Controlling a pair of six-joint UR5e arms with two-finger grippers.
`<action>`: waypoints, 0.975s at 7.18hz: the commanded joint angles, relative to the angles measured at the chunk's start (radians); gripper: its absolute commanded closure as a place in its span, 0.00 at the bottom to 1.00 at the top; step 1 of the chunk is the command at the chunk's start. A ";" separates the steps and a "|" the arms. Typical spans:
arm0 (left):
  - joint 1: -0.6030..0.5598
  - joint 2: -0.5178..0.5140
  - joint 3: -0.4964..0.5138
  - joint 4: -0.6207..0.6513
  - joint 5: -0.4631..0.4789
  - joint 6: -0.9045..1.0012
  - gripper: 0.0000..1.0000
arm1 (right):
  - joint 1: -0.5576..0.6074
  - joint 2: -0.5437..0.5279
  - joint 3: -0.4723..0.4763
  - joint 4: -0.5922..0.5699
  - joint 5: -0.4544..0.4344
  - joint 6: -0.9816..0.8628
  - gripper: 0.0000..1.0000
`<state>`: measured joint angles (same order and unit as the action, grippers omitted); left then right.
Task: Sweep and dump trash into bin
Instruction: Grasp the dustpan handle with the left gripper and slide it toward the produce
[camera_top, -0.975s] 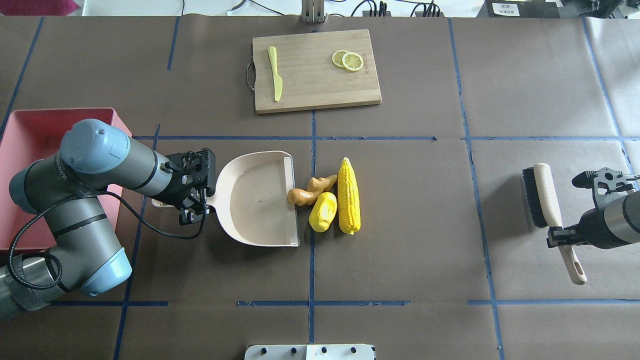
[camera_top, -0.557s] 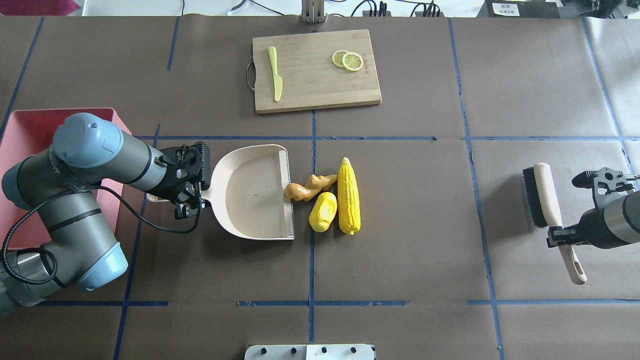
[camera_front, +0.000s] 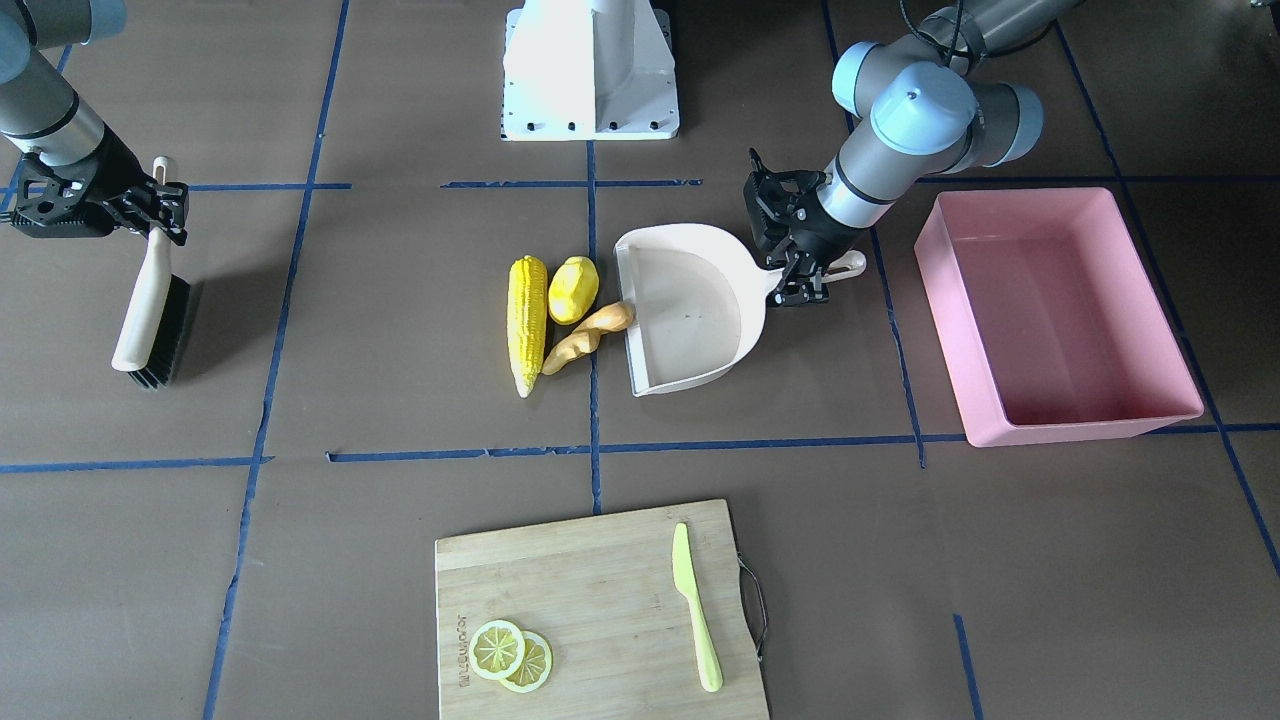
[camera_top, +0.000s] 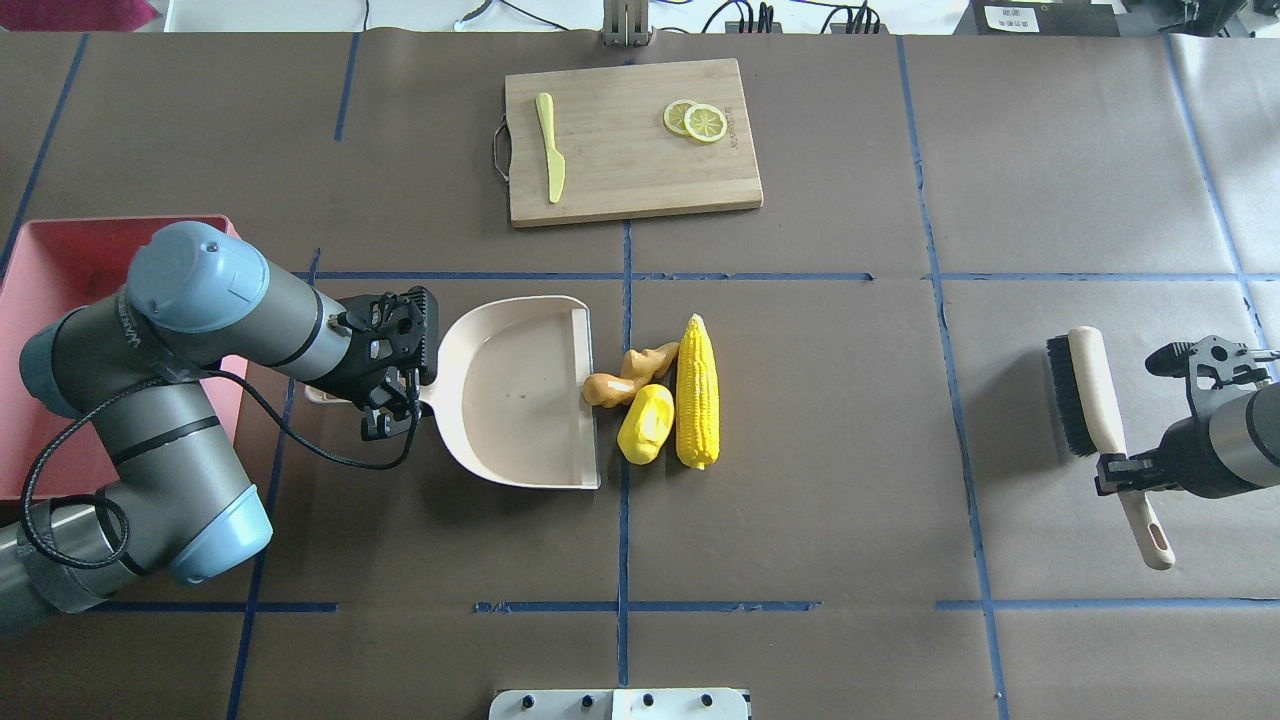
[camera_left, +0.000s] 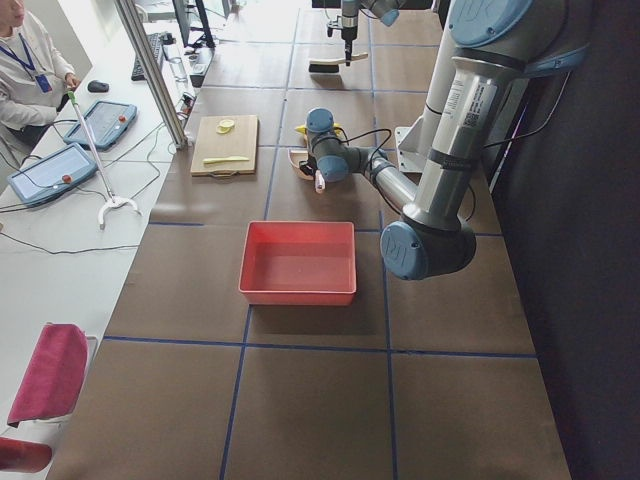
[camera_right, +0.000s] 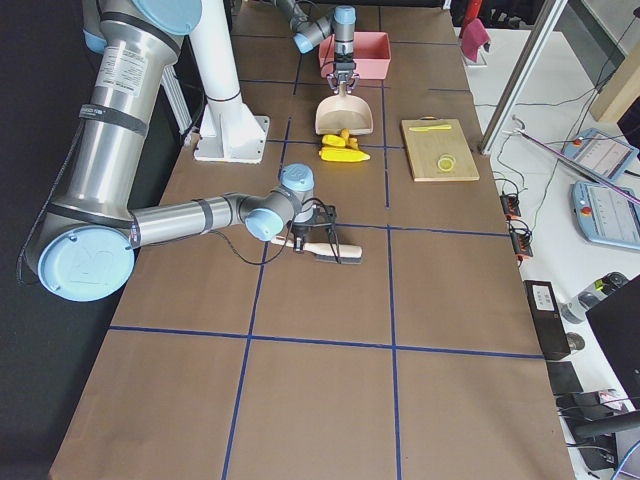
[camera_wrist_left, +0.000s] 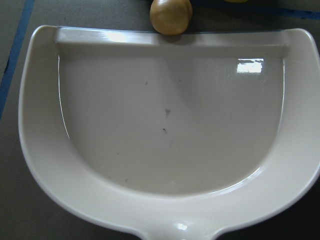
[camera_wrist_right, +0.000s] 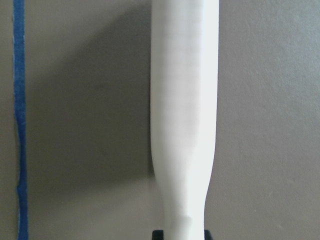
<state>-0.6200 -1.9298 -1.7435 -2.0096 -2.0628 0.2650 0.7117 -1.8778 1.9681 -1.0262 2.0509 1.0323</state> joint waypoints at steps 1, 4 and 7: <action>0.014 -0.054 0.001 0.090 0.013 0.057 1.00 | 0.000 -0.001 0.000 0.000 -0.002 0.000 1.00; 0.011 -0.054 0.010 0.106 0.047 0.125 1.00 | 0.000 0.002 0.002 0.000 0.002 0.000 1.00; 0.014 -0.060 0.009 0.129 0.049 0.123 1.00 | -0.002 0.005 0.006 0.000 0.006 0.005 1.00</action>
<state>-0.6072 -1.9868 -1.7347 -1.8878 -2.0148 0.3877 0.7105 -1.8744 1.9714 -1.0262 2.0531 1.0340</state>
